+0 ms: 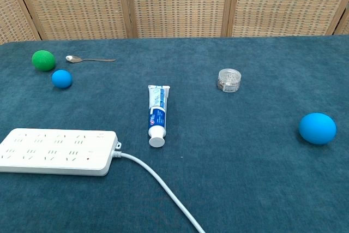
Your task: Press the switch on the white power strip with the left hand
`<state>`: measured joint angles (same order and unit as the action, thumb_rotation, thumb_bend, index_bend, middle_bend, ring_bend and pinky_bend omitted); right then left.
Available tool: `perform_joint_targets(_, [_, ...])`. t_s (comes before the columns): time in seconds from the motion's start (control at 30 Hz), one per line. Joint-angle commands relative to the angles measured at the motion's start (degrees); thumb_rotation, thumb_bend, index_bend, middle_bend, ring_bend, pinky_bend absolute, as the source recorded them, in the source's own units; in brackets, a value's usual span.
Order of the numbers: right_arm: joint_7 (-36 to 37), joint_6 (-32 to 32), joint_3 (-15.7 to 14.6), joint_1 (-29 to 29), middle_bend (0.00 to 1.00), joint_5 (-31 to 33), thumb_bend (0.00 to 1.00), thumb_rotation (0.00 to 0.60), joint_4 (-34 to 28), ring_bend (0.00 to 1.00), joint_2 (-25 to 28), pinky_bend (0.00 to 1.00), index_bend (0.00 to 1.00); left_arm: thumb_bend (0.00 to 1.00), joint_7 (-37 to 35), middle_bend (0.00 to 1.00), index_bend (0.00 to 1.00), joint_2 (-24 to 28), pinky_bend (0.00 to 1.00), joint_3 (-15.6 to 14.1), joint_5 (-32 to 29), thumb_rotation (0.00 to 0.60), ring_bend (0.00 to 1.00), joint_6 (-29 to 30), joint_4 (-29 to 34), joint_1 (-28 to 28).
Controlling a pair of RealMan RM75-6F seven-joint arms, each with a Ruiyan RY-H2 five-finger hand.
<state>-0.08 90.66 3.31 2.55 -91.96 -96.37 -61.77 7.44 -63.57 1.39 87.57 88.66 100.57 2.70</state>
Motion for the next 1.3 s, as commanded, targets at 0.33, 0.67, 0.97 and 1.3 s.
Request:
perform_joint_targets(0.33, [0.55, 0.09, 0.11, -0.09, 0.0, 0.25, 0.0, 0.6, 0.0, 0.0, 0.2, 0.0, 0.0, 0.0, 0.27, 0.0, 0.0, -0.15, 0.0, -0.61, 0.64, 0.6, 0.0, -0.78, -0.18, 0.12])
perform_joint_targets(0.67, [0.63, -0.1, 0.24, -0.07, 0.0, 0.65, 0.0, 0.6, -0.29, 0.0, 0.4, 0.0, 0.0, 0.53, -3.19, 1.0, 0.0, -5.31, 0.99, -1.15, 1.07, 0.6, 1.0, -6.99, -1.86, 3.48])
perform_joint_targets(0.97, [1.03, -1.03, 0.17, 0.27, 0.0, 0.97, 0.0, 0.6, -0.35, 0.0, 0.58, 0.0, 0.0, 1.0, 1.76, 1.0, 0.06, -10.52, 1.0, -1.93, -5.2, 0.6, 1.0, -22.15, 3.1, 9.94])
perform_joint_targets(1.3, [2.59, -2.04, 0.14, 0.58, 0.0, 1.55, 0.0, 0.6, -0.22, 0.0, 1.14, 0.0, 0.0, 1.0, 13.5, 1.0, 0.07, -17.62, 1.0, -1.35, -14.61, 0.6, 1.0, -27.08, 6.73, 13.28])
